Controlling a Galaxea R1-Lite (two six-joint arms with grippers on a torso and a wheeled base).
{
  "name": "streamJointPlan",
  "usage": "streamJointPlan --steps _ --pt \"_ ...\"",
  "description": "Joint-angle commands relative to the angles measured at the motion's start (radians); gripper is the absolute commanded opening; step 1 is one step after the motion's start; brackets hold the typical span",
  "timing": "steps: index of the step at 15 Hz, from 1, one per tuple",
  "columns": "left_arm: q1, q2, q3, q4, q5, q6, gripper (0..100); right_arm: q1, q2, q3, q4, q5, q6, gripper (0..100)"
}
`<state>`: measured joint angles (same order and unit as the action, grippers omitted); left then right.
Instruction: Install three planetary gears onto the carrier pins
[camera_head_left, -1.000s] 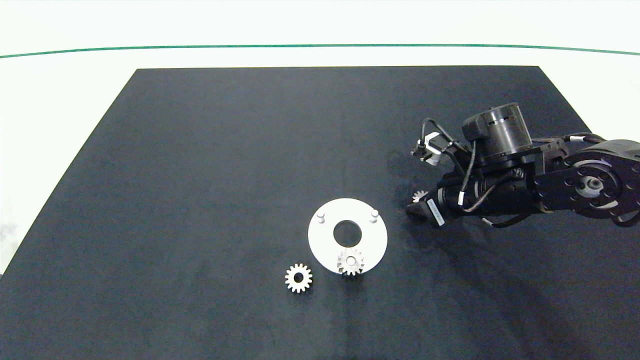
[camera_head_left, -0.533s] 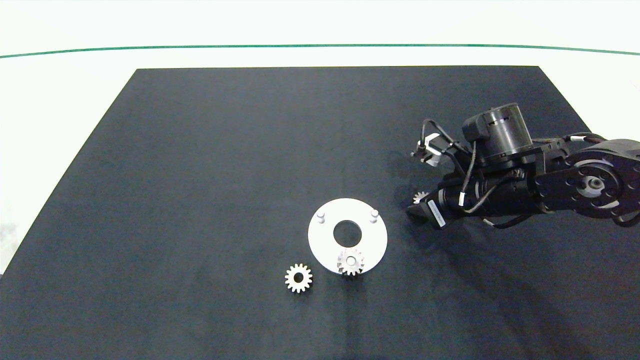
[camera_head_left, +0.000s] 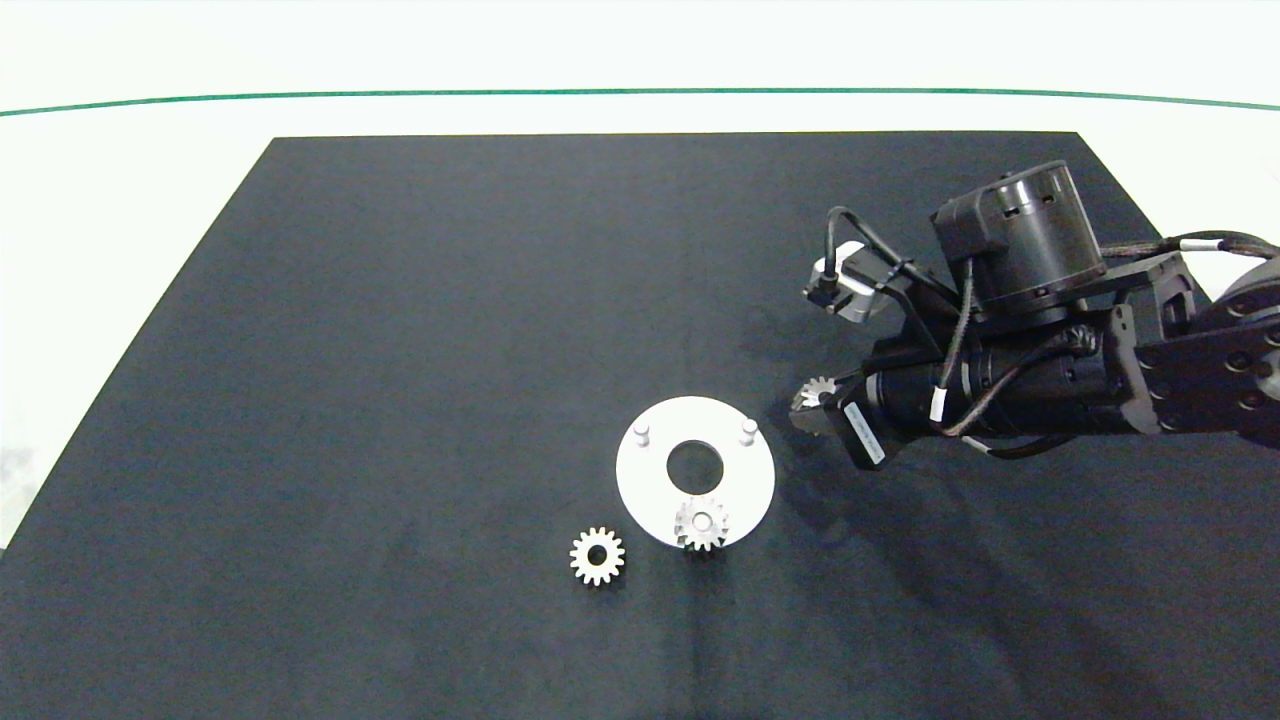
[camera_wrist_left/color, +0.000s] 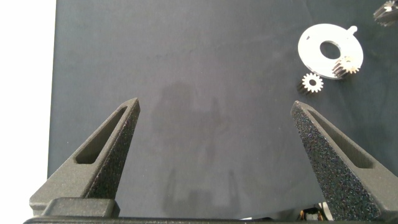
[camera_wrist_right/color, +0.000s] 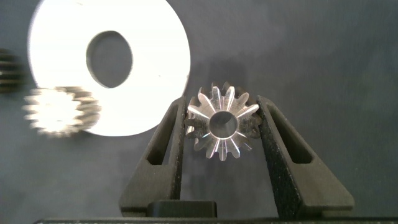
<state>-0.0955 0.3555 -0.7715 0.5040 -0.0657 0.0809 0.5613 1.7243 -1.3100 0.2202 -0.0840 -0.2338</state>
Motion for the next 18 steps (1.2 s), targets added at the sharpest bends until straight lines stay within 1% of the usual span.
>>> streamJointPlan --steps 1,4,8,10,18 --pt "0.0 0.002 0.0 0.002 0.0 0.0 100 0.06 -0.022 -0.025 0.004 -0.033 -0.005 4" --pt "0.002 0.005 -0.002 0.002 0.0 0.0 100 0.088 0.008 -0.031 0.002 -0.059 -0.005 4" --pt "0.002 0.002 -0.006 0.002 0.001 0.0 100 0.109 0.061 -0.074 0.004 -0.074 -0.005 4" --pt "0.002 0.003 -0.015 0.002 0.0 0.0 100 0.111 0.083 -0.098 0.005 -0.075 -0.005 4" --pt "0.0 0.005 -0.014 0.002 0.0 0.0 100 0.109 0.127 -0.1 0.002 -0.074 -0.005 4"
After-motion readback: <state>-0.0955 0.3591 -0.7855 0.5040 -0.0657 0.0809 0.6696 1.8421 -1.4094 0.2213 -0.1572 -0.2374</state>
